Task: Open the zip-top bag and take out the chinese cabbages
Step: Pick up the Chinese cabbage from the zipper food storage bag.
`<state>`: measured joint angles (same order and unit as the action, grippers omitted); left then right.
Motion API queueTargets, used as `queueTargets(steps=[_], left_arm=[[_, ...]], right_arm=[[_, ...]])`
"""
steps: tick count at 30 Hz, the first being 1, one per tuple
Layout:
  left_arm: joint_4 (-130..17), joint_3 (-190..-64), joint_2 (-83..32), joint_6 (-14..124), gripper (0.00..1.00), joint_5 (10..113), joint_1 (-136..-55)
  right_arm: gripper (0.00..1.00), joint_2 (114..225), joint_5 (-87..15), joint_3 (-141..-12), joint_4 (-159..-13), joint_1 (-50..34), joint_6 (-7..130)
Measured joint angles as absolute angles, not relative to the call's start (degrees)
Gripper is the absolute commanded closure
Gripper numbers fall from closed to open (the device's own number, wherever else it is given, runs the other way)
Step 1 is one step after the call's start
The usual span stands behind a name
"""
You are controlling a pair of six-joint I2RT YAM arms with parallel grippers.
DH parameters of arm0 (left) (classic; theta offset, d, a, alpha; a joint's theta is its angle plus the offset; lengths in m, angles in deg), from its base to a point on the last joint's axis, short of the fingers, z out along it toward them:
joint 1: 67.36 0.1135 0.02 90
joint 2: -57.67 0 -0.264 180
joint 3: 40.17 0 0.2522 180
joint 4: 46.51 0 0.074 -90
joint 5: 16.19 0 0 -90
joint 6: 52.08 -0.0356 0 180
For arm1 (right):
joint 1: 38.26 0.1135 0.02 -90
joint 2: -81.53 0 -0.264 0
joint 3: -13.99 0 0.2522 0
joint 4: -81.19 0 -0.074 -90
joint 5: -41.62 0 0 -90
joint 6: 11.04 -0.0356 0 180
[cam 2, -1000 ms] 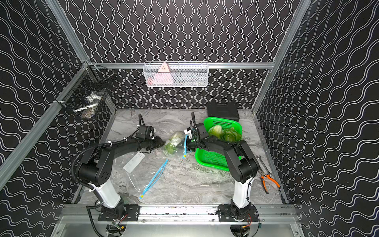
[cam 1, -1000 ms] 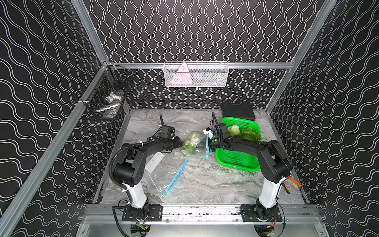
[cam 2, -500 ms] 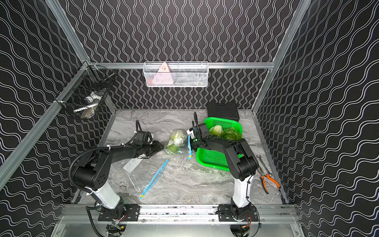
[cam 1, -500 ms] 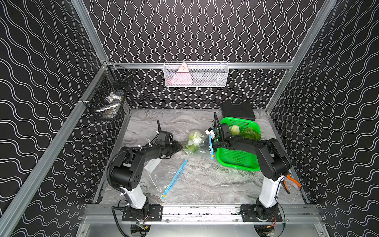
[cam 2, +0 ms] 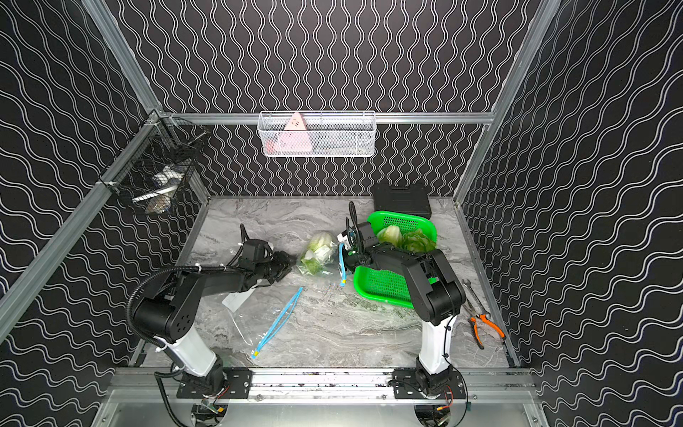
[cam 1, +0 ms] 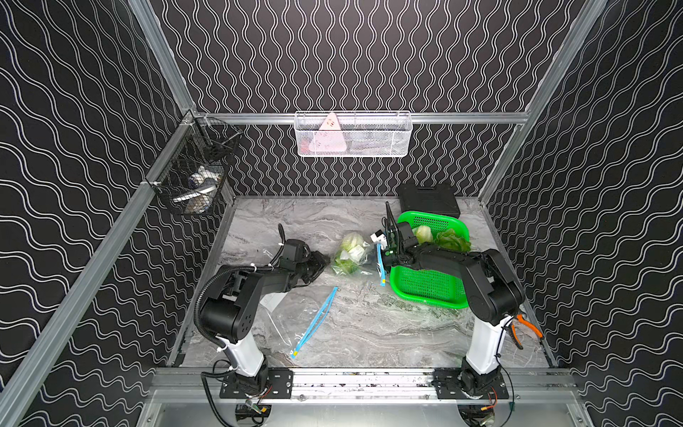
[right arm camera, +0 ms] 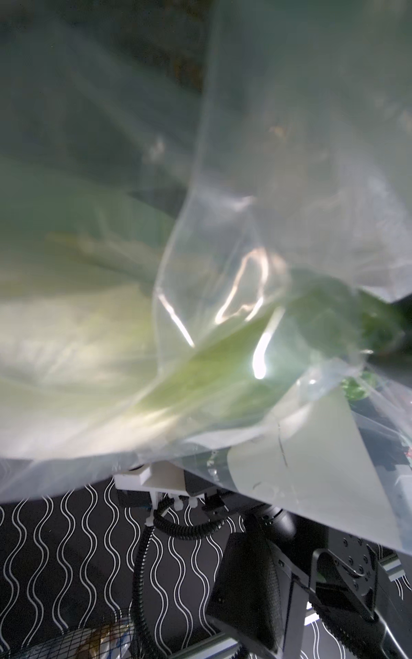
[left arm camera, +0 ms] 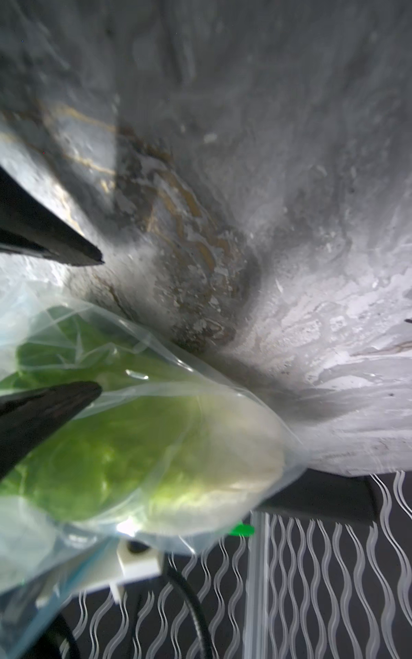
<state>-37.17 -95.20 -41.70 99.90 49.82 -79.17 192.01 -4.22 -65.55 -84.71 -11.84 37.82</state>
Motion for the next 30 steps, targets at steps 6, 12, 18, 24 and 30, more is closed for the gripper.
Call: queueTargets(steps=[6,12,18,24,30], left_arm=[[-29.11,-94.75,-46.51,105.89,0.86,48.29,-80.00],[-26.46,-93.78,-46.69,107.44,1.00,48.18,-80.07],[-27.05,-92.97,-43.56,106.91,1.00,49.08,-78.15],[-28.41,-92.01,-40.02,104.64,1.00,50.28,-73.77],[-28.87,-90.94,-39.08,103.72,1.00,51.85,-70.12]], right_arm=[[1.00,192.14,-4.33,-65.40,-84.77,-11.84,37.75],[1.00,192.12,-4.38,-65.40,-84.84,-11.84,37.60],[1.00,189.06,-6.10,-63.19,-84.95,-11.91,37.64],[1.00,182.63,-6.43,-60.67,-84.84,-15.15,37.71],[1.00,179.02,-5.86,-59.47,-83.94,-17.59,38.04]])
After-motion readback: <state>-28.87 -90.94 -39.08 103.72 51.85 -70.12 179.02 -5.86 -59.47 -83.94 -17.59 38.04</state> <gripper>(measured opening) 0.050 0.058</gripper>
